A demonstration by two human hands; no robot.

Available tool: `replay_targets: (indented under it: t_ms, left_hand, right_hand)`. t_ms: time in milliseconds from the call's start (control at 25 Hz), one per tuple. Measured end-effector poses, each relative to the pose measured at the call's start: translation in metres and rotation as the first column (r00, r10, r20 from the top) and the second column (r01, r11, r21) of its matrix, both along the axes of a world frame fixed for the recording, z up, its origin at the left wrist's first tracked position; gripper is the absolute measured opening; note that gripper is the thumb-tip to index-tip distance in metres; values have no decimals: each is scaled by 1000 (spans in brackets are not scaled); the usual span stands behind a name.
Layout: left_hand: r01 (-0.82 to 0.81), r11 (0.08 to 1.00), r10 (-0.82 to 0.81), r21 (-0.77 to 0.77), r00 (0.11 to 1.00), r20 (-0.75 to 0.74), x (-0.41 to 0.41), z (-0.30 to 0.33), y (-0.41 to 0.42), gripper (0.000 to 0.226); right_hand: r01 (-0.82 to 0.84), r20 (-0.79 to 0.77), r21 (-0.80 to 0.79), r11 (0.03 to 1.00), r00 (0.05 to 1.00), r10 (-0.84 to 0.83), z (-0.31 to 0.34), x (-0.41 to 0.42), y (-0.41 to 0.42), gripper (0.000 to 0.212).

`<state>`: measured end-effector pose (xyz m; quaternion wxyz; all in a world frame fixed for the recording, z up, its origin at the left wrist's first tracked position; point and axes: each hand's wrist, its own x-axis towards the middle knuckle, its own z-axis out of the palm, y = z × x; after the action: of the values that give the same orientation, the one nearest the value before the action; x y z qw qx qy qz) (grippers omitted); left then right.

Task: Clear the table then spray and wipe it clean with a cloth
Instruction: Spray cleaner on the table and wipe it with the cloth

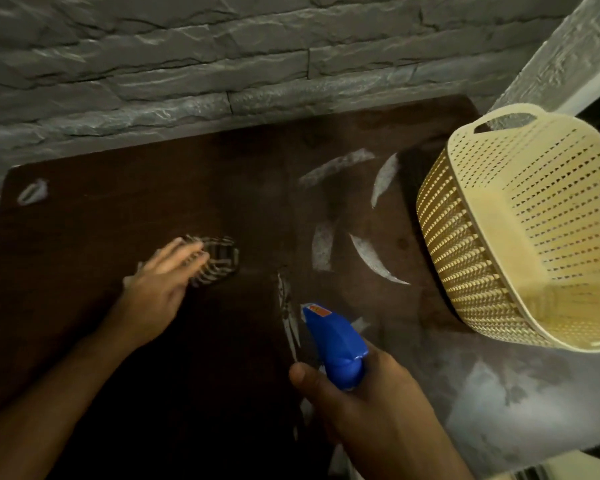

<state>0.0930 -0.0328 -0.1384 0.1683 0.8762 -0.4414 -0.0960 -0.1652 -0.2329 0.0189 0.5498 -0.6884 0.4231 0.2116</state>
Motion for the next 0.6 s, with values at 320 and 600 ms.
replay_targets:
  t_ms: [320,600]
  left_hand:
    - [-36,999,37,-12,999,20,-2,2,-131,54]
    - [-164,986,163,12,986,20,17,-10,15,54]
  right_hand:
    - [85,39,-9,996,996,-84,-1,-20,15,31]
    - [34,-11,-43,998,999,-35,-4,-59,23,33]
